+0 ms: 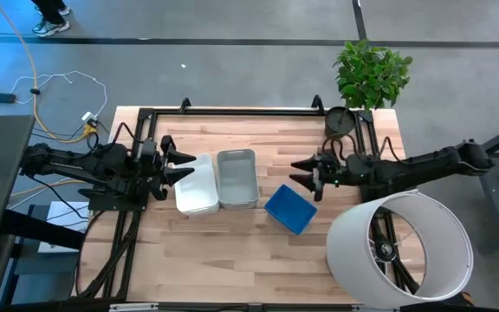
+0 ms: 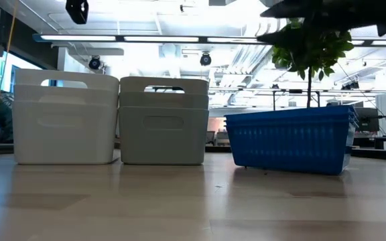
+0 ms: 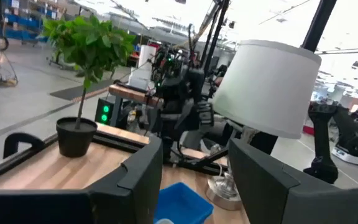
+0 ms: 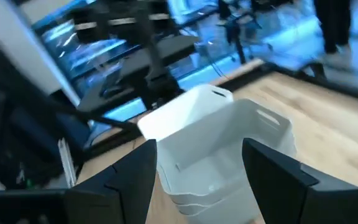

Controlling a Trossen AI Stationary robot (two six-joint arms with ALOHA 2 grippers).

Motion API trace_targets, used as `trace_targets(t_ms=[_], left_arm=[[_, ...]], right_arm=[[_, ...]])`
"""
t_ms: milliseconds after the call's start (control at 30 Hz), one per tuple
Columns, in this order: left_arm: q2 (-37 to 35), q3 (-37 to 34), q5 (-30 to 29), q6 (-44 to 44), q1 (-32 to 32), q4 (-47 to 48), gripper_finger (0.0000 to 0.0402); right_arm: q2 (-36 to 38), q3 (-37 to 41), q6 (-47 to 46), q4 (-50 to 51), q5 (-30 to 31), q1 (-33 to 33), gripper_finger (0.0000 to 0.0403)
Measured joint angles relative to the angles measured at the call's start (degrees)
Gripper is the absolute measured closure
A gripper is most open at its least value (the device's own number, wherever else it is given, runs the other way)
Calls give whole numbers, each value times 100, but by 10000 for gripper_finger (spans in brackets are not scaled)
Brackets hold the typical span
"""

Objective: Stack baskets by color
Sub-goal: Return to Home Position

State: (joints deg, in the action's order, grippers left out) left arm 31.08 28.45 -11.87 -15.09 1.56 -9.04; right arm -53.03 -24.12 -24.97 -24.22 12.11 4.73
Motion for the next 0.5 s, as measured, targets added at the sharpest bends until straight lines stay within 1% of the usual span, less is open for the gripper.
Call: trace_targets(t_ms=[67, 133, 300, 400, 500], left_arm=[[-1, 0, 2, -86, -2, 86, 228], [-3, 0, 69, -115, -3, 166, 228], [-3, 0, 236, -79, -2, 216, 228], [-1, 0, 266, 140, -2, 216, 228], [-1, 0, 274, 313, -2, 204, 233]], right_arm=[[9, -90, 514, 48, -190, 2, 180], [4, -138, 777, 93, -302, 7, 180], [4, -175, 887, 115, -302, 2, 180], [4, -175, 886, 111, -255, 2, 181], [2, -174, 1130, 114, -254, 2, 181]])
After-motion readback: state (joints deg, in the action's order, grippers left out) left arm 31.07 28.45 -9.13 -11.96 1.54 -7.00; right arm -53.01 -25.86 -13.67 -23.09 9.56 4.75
